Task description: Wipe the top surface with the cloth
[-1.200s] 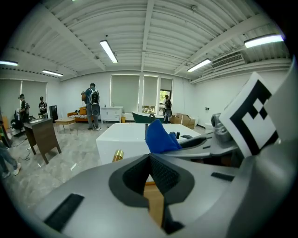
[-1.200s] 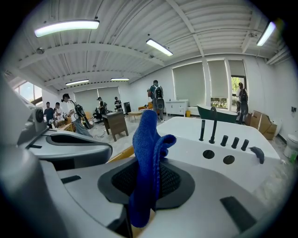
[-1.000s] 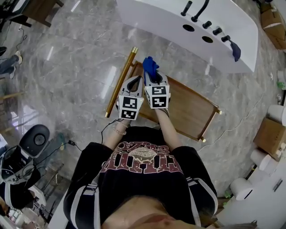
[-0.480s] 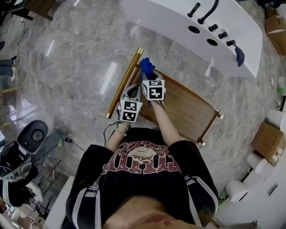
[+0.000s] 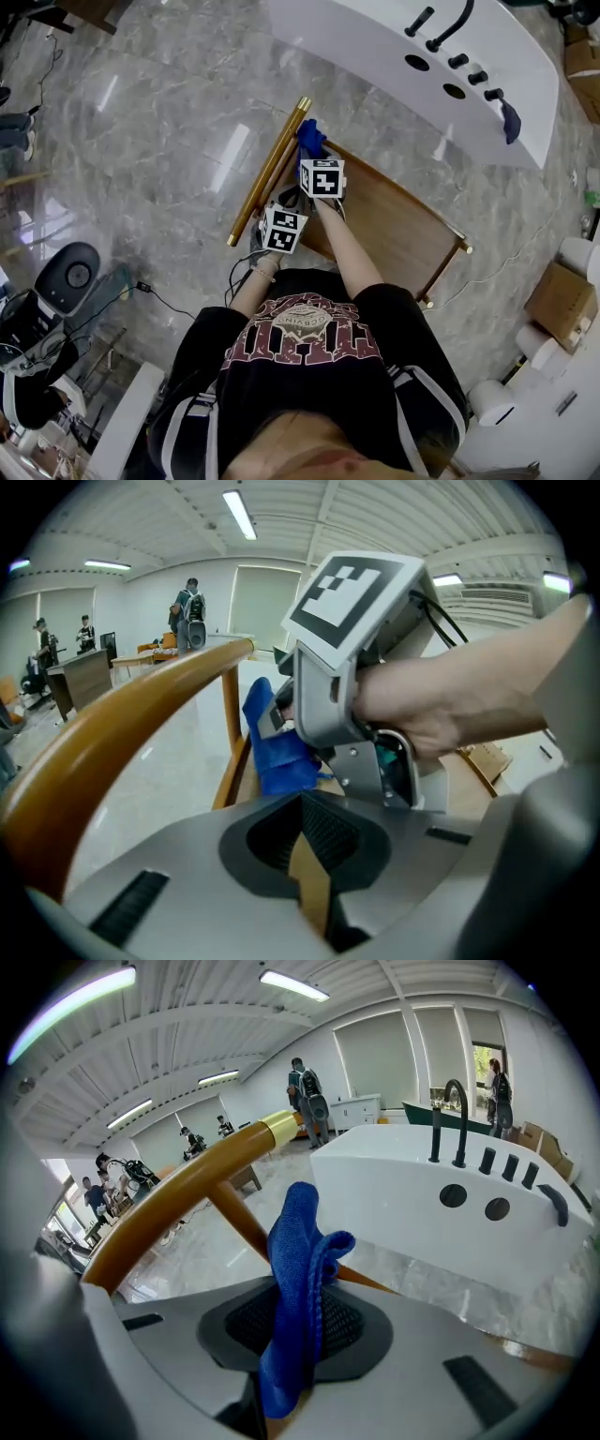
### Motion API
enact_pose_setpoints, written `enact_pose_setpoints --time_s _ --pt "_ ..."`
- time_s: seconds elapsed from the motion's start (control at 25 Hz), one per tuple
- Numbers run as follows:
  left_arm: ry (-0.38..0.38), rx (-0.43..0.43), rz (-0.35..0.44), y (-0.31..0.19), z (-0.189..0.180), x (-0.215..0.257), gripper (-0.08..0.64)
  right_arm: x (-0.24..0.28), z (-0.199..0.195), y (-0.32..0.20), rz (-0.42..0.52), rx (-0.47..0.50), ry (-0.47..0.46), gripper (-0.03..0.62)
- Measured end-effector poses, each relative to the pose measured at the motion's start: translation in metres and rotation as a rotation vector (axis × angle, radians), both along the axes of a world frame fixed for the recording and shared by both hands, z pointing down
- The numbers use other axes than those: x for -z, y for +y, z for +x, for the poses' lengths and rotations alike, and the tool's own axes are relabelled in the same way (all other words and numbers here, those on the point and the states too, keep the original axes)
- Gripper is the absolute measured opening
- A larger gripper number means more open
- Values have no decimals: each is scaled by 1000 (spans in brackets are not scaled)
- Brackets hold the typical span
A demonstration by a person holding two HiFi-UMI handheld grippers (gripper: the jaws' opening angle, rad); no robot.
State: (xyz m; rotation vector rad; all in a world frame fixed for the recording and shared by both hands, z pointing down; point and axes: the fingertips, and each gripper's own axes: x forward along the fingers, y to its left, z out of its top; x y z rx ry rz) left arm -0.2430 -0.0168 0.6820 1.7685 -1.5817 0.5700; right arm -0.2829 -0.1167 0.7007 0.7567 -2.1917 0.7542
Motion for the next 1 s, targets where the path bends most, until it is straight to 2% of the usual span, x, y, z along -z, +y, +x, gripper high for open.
enact_pose_setpoints --time_s 0.2,0.44,0.6,1.0 --pt "39 -29 -27 6 9 -19 48 -14 0 -3 -8 -12 37 88" --pt "35 -56 -92 18 13 -37 48 -18 -3 -5 53 45 73 89" --pt "21 -70 -121 23 15 -47 48 -19 -3 -4 64 42 65 88" --pt "-22 -89 -115 25 17 -51 48 -19 -1 -2 71 75 68 89"
